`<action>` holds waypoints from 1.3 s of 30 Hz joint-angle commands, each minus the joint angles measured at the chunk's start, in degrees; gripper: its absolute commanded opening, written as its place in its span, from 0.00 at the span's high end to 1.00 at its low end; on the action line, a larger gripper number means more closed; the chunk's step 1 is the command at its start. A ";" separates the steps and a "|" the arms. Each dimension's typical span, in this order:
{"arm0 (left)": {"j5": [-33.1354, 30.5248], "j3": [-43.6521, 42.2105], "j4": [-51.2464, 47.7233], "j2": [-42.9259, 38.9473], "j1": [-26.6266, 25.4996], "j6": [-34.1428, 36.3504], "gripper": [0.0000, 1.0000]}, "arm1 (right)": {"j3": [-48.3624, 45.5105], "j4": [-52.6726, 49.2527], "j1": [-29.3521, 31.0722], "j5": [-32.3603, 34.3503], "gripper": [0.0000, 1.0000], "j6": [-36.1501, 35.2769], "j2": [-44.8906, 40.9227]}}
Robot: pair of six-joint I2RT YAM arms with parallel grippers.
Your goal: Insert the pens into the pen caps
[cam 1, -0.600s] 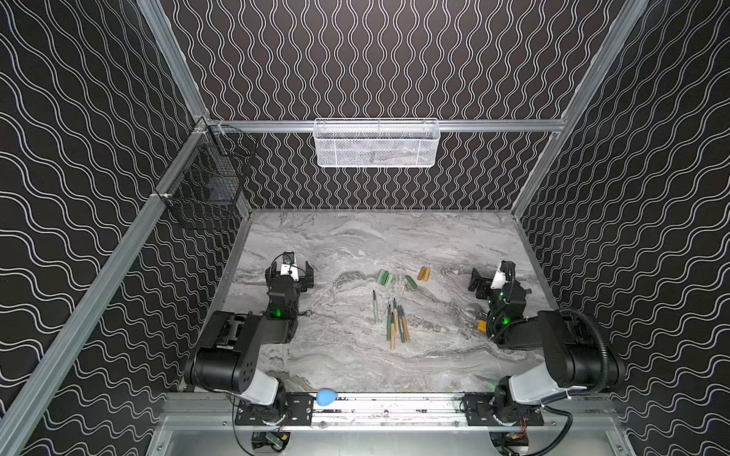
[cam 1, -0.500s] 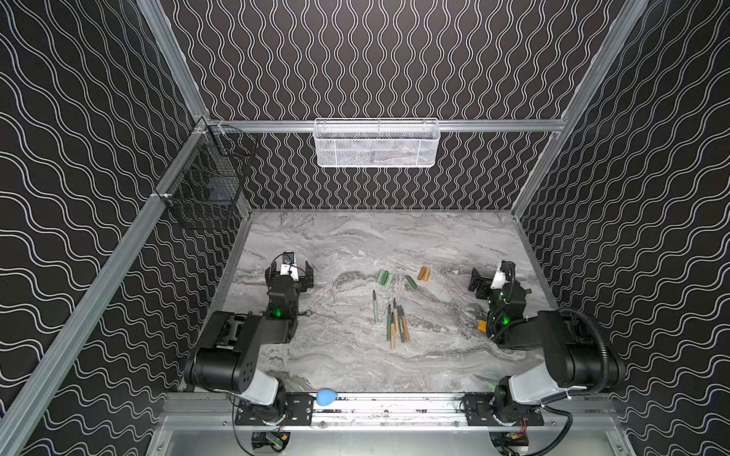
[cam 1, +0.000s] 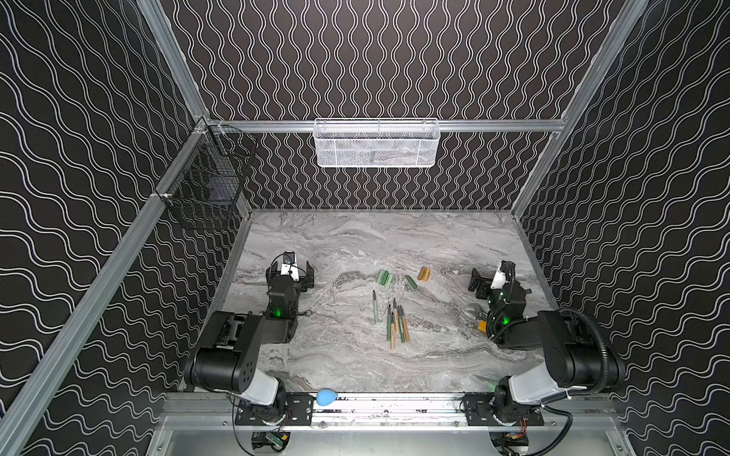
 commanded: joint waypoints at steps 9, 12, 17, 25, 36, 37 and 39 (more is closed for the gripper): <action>0.93 2.65 -6.02 -3.00 1.15 0.13 0.01 | 0.00 2.94 0.04 -0.25 0.00 -0.01 -0.03; -4.58 10.63 -24.99 -6.53 0.57 -0.24 0.01 | 0.00 2.94 0.04 -0.21 0.00 -0.01 0.00; -6.90 14.97 -33.82 -9.26 -0.57 2.69 0.01 | 0.00 2.93 0.03 -0.24 0.00 0.04 -0.05; -5.88 18.61 -50.64 -21.32 -1.44 -1.33 0.01 | -0.02 2.92 0.04 -0.26 0.00 -0.01 0.02; -0.83 25.57 -72.65 -29.43 -5.10 -5.51 0.01 | -0.02 2.92 0.04 -0.22 0.00 -0.01 -0.02; -0.28 26.63 -74.76 -29.30 -5.19 -5.85 0.01 | 0.00 2.92 0.04 -0.26 0.00 0.04 -0.05; 1.41 27.82 -77.62 -29.04 -5.27 -7.14 0.01 | -0.01 2.89 0.04 -0.27 0.00 0.00 0.01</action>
